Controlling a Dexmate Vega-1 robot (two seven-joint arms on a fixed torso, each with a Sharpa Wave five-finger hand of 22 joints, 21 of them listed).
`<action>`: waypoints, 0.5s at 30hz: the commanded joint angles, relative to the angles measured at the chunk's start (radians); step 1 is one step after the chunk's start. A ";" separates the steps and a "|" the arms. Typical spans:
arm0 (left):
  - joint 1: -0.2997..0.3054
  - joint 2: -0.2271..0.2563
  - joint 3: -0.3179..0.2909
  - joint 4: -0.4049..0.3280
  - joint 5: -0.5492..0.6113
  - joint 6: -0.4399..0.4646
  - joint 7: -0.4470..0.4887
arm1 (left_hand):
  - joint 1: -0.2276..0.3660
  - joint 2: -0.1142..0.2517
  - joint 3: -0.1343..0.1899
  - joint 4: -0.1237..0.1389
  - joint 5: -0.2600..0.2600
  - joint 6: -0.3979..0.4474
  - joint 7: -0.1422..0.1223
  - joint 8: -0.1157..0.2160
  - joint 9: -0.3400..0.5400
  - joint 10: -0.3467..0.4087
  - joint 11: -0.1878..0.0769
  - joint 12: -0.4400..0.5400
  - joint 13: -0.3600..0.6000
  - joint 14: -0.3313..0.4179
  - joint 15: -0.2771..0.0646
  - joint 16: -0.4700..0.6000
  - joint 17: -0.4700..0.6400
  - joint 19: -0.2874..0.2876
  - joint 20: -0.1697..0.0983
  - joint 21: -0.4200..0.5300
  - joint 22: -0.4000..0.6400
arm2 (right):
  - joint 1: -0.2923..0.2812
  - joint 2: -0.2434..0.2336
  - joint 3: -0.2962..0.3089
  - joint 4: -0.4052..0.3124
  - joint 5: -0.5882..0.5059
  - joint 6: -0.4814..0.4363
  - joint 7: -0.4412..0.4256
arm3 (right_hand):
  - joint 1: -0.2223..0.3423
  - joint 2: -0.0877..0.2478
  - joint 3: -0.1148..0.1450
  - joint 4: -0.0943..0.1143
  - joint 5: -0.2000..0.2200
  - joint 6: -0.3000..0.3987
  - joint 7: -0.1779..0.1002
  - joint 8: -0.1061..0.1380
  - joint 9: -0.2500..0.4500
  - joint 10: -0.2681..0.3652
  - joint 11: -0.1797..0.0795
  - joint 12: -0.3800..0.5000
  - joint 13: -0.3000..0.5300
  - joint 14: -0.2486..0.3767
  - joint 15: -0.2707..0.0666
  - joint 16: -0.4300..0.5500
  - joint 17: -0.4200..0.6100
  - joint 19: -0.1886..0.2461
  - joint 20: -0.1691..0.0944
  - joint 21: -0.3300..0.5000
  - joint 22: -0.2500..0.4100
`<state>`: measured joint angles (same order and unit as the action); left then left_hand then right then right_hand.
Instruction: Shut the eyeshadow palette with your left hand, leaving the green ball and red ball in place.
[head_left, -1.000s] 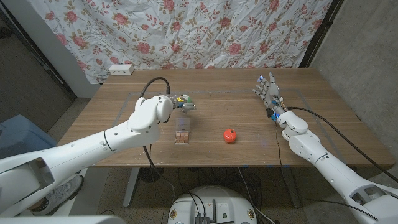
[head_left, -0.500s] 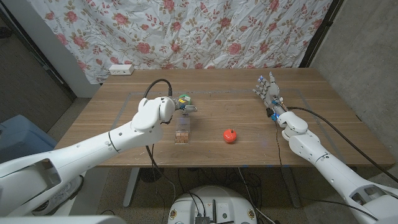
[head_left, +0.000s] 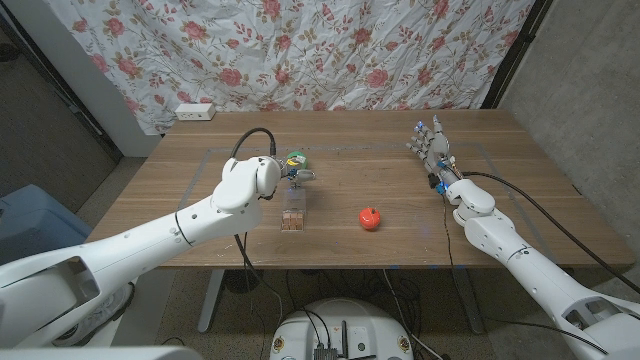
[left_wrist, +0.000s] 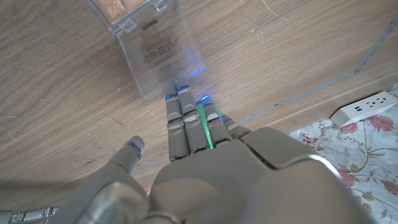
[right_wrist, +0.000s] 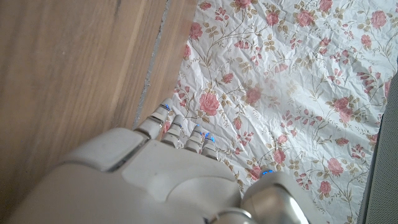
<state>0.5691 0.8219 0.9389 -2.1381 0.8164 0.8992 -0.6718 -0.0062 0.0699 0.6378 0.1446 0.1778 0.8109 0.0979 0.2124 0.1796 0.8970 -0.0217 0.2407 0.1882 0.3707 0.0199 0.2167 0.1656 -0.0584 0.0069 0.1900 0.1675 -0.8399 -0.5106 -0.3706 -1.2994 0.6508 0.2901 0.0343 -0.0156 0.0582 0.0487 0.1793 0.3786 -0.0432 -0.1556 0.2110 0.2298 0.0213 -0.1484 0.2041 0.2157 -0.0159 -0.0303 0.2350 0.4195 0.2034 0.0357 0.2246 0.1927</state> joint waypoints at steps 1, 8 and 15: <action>0.023 0.000 -0.012 -0.007 0.021 0.007 0.024 | 0.005 0.059 0.001 0.008 0.005 0.024 -0.008 0.007 0.004 0.038 -0.008 0.009 0.004 0.036 -0.005 0.008 0.004 0.007 -0.006 0.001 0.001 | 0.000 0.000 0.000 0.000 0.001 0.000 0.002 | 0.000 0.098 0.000 0.006 0.003 0.002 -0.008 0.005 0.005 0.000 -0.008 0.005 0.002 -0.004 -0.118 0.006 0.004 0.005 0.000 0.006 0.003; 0.032 -0.003 -0.022 -0.003 0.015 -0.002 0.033 | 0.008 0.057 0.001 0.005 0.005 0.045 -0.021 0.010 0.005 0.043 -0.016 0.004 0.005 0.062 -0.003 0.010 0.004 0.009 -0.007 0.000 0.000 | 0.000 0.000 0.000 0.000 0.001 0.000 0.002 | 0.000 0.098 0.000 0.006 0.004 0.002 -0.010 0.005 0.005 -0.001 -0.008 0.005 0.002 -0.005 -0.117 0.006 0.004 0.005 0.000 0.006 0.003; 0.042 -0.008 -0.035 -0.004 -0.002 -0.002 0.045 | 0.011 0.058 0.004 -0.001 0.005 0.085 -0.029 0.020 0.008 0.062 -0.022 0.004 0.007 0.080 -0.009 0.006 0.004 0.012 -0.004 -0.001 0.000 | 0.000 0.000 0.000 0.000 0.001 0.000 0.002 | 0.000 0.098 0.000 0.006 0.004 0.001 -0.009 0.005 0.005 -0.001 -0.008 0.005 0.002 -0.004 -0.118 0.006 0.004 0.004 0.000 0.006 0.003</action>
<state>0.5958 0.8197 0.9201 -2.1409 0.8298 0.9007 -0.6449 -0.0034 0.0672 0.6378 0.1446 0.1778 0.8795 0.0682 0.2236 0.1842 0.9451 -0.0428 0.2408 0.1935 0.4361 0.0107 0.2227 0.1654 -0.0494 0.0052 0.1900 0.1676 -0.8399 -0.5110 -0.3706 -1.2995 0.6513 0.2902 0.0355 -0.0156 0.0582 0.0487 0.1793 0.3786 -0.0433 -0.1557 0.2110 0.2298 0.0213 -0.1484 0.2041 0.2157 -0.0159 -0.0303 0.2350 0.4195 0.2034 0.0357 0.2246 0.1927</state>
